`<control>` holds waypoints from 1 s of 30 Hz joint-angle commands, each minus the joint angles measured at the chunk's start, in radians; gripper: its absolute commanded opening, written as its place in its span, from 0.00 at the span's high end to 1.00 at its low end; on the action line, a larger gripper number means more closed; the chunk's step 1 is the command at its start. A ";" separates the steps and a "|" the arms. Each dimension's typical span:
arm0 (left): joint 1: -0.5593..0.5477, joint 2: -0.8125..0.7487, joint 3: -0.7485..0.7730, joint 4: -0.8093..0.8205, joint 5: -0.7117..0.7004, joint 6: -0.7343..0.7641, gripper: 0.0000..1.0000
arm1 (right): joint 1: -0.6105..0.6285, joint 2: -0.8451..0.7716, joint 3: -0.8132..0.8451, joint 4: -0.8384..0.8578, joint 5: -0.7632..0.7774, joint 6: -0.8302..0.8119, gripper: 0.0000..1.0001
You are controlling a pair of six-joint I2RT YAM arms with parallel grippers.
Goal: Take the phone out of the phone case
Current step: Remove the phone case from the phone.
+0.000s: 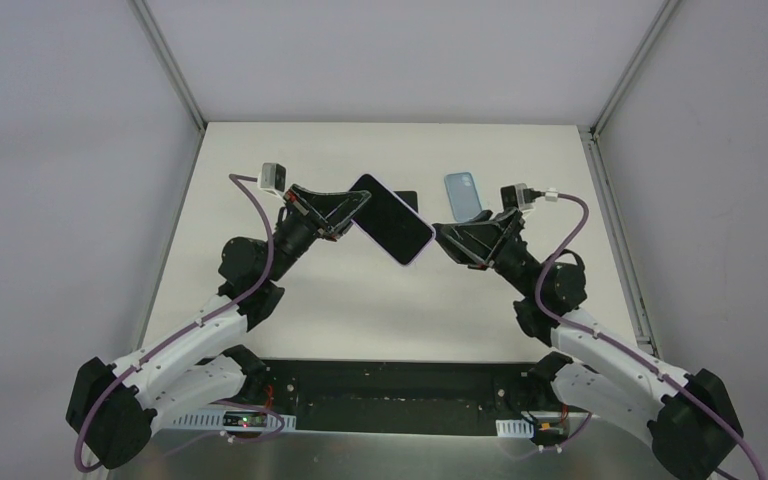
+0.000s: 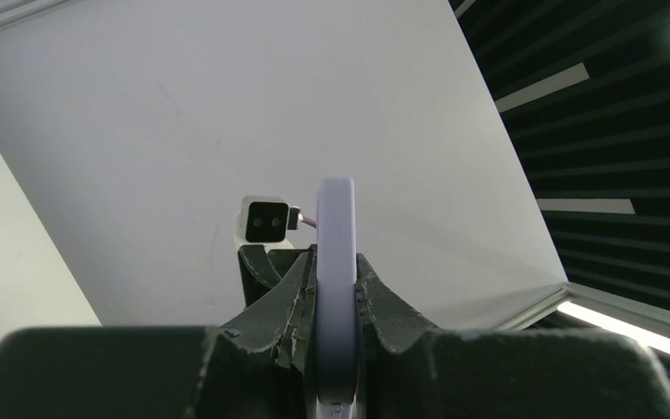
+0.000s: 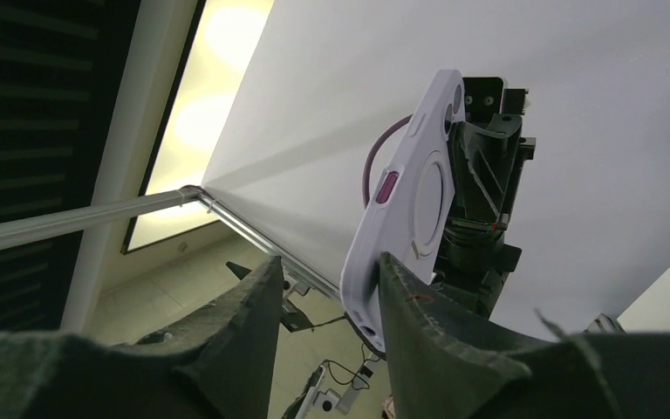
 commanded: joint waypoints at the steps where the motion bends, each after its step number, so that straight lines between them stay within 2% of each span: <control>1: 0.002 -0.030 0.056 0.048 -0.036 0.027 1.00 | -0.015 -0.088 0.003 0.050 -0.048 -0.009 0.51; 5: 0.002 -0.038 0.062 0.047 -0.035 0.031 1.00 | -0.021 -0.169 0.002 -0.147 -0.058 -0.076 0.49; 11: 0.002 -0.037 0.062 0.047 -0.033 0.032 1.00 | -0.020 -0.232 0.031 -0.385 -0.061 -0.162 0.56; 19: 0.002 -0.020 0.083 0.046 -0.017 0.027 1.00 | -0.021 -0.204 0.042 -0.445 -0.039 -0.174 0.50; 24: 0.002 -0.015 0.085 0.047 -0.013 0.026 1.00 | -0.021 -0.202 0.041 -0.452 -0.015 -0.180 0.50; 30: 0.002 -0.008 0.085 0.047 -0.010 0.021 1.00 | -0.021 -0.213 0.030 -0.354 0.000 -0.166 0.47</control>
